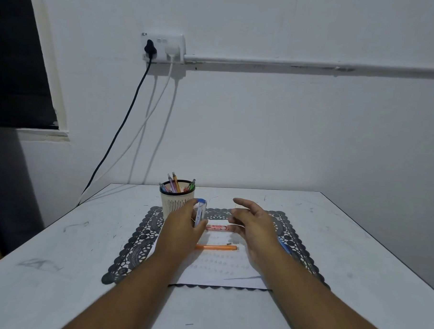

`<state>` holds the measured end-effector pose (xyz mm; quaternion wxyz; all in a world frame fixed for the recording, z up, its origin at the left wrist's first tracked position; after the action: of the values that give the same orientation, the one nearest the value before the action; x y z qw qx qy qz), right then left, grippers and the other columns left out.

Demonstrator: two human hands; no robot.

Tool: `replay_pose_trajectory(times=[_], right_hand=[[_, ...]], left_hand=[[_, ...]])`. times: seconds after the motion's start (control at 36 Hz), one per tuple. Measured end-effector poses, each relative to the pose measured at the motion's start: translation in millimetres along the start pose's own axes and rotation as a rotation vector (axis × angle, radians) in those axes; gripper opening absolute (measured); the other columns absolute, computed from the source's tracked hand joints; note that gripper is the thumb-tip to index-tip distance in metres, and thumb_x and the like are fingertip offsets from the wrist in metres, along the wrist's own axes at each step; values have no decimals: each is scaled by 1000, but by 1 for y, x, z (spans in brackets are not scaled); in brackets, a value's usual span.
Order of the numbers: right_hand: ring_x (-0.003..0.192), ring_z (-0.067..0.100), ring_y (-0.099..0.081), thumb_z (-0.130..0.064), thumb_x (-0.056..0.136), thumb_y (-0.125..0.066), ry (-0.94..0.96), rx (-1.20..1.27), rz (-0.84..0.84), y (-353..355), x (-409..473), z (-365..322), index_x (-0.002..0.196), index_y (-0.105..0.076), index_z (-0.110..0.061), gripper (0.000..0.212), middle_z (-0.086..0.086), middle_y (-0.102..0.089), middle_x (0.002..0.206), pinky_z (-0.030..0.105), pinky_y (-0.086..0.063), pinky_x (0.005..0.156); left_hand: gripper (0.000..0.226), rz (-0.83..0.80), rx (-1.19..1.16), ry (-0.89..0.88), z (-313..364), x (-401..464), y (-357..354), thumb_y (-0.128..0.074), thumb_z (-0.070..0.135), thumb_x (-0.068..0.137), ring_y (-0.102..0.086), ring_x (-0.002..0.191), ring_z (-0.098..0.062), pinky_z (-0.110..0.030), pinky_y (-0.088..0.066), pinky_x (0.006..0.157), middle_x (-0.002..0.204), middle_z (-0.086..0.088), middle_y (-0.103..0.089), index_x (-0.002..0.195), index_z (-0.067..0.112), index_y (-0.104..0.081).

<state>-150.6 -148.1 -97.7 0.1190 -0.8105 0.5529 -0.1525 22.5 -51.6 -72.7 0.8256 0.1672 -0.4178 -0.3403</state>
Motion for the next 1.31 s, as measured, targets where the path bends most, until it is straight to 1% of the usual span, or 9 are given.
replay_pose_trajectory(times=[0.31, 0.5, 0.67, 0.72, 0.78, 0.86, 0.94, 1.03, 1.31], right_hand=[[77, 23, -68, -1, 97, -66, -24, -18, -1, 1, 0, 1, 108, -72, -6, 14, 20, -75, 94, 36, -62, 71], [74, 24, -66, 1, 98, -64, -28, -35, -14, 0, 1, 0, 110, -68, -4, 14, 25, -74, 100, 48, -62, 82], [74, 24, -66, 0, 98, -64, -23, -49, -12, 0, 1, -1, 110, -68, -5, 14, 25, -74, 100, 41, -61, 73], [73, 23, -66, 0, 98, -64, -20, -45, -5, 1, 1, -1, 110, -67, -5, 14, 24, -75, 96, 36, -61, 67], [73, 24, -66, -1, 98, -63, -24, -46, 12, 4, 2, -1, 108, -68, -7, 12, 18, -76, 89, 36, -60, 62], [72, 24, -66, -1, 97, -64, -26, -28, 45, 9, 5, -1, 102, -69, -6, 9, 13, -74, 83, 33, -57, 55], [70, 20, -68, 2, 95, -65, -6, -20, 81, 17, 9, -5, 99, -71, -2, 8, 14, -71, 84, 33, -61, 62], [68, 20, -67, 4, 95, -65, 6, -5, 95, 24, 12, -7, 101, -70, 2, 9, 16, -69, 82, 31, -62, 66], [73, 23, -69, 7, 92, -63, -18, 15, 161, 38, 23, 2, 106, -68, -5, 19, 19, -69, 87, 34, -62, 73]], left_hand=[[49, 4, 31, -33, 10, -3, 5, -73, 26, 93, -57, 72, 1, -23, -44, 65, 80, 16, -59, 140, 24, -58], [45, -3, 36, -46, 11, -4, 4, -72, 25, 94, -58, 74, 4, -30, -53, 68, 81, 16, -61, 137, 28, -59], [44, 5, 54, -56, 12, -6, 4, -71, 24, 93, -56, 71, 8, -6, -38, 62, 80, 18, -59, 136, 28, -61], [43, 8, 43, -63, 12, -6, 4, -70, 22, 94, -58, 72, 6, -10, -43, 62, 79, 19, -59, 135, 30, -62], [39, 1, 47, -84, 12, -5, 2, -68, 20, 94, -61, 74, -1, -25, -52, 66, 82, 17, -63, 131, 31, -64], [22, -59, 118, -116, 12, -3, -8, -63, 18, 97, -62, 83, -11, -36, -54, 73, 93, 9, -69, 116, 26, -69], [13, -149, 196, -99, 10, 2, -22, -56, 21, 102, -62, 87, -16, -33, -50, 73, 94, 6, -69, 101, 23, -69], [22, -239, 416, -150, 11, 12, -39, -52, 19, 103, -59, 80, -17, -29, -42, 67, 86, 3, -63, 83, 26, -58], [18, -491, 627, -262, 24, 36, -85, -54, 18, 91, -59, 79, -19, -29, -44, 62, 85, 3, -59, 75, 24, -59]])
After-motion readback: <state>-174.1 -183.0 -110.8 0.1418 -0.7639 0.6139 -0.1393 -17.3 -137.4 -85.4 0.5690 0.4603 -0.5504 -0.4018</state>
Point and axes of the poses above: each hand's wrist, its own x-axis towards the middle knuckle, its own y-axis out of the back of the hand, z = x × y, the point moved 8 cm from there along x, towards the middle knuckle
